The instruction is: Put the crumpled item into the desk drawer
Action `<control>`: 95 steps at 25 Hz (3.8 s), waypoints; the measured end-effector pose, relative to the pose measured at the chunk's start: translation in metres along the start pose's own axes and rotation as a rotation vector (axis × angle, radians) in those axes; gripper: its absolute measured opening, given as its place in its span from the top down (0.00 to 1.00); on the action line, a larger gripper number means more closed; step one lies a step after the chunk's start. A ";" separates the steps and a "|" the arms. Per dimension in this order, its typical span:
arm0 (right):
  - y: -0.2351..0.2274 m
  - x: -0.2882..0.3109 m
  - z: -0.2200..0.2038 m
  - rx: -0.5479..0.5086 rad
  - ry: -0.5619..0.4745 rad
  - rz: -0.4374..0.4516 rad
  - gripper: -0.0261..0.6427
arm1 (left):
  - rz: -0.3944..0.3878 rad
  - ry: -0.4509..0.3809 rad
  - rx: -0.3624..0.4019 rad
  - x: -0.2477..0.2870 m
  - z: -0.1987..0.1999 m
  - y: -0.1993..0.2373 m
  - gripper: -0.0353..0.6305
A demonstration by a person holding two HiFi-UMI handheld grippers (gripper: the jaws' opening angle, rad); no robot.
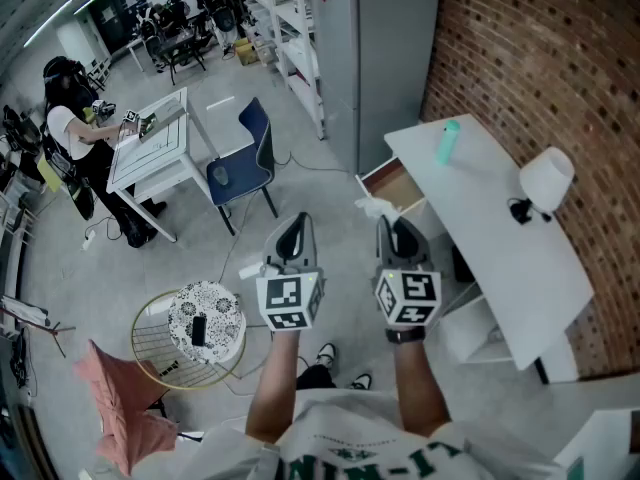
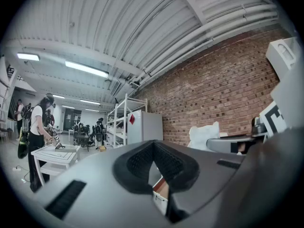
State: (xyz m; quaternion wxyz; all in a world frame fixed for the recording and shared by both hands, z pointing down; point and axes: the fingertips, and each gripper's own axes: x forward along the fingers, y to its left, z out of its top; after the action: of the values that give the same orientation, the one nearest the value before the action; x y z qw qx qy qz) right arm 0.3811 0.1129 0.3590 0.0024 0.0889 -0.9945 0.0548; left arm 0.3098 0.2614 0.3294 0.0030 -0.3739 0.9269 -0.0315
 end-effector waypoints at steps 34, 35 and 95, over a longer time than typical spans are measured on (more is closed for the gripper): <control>0.149 0.239 -0.045 -0.127 0.081 0.123 0.88 | 0.038 0.035 -0.084 0.093 -0.065 0.231 0.95; 0.151 0.244 -0.048 -0.128 0.088 0.128 0.88 | 0.041 0.038 -0.090 0.097 -0.066 0.236 0.95; -0.324 0.545 -0.065 0.105 0.043 -0.867 0.88 | -1.097 0.131 0.017 0.753 -0.090 -0.027 0.95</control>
State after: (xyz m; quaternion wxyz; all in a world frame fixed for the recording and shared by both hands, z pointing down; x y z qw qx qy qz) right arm -0.0982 -0.2929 0.4667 0.0414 0.4969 -0.8609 0.1012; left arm -0.2165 -0.2752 0.4349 -0.0684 -0.7994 0.5940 -0.0591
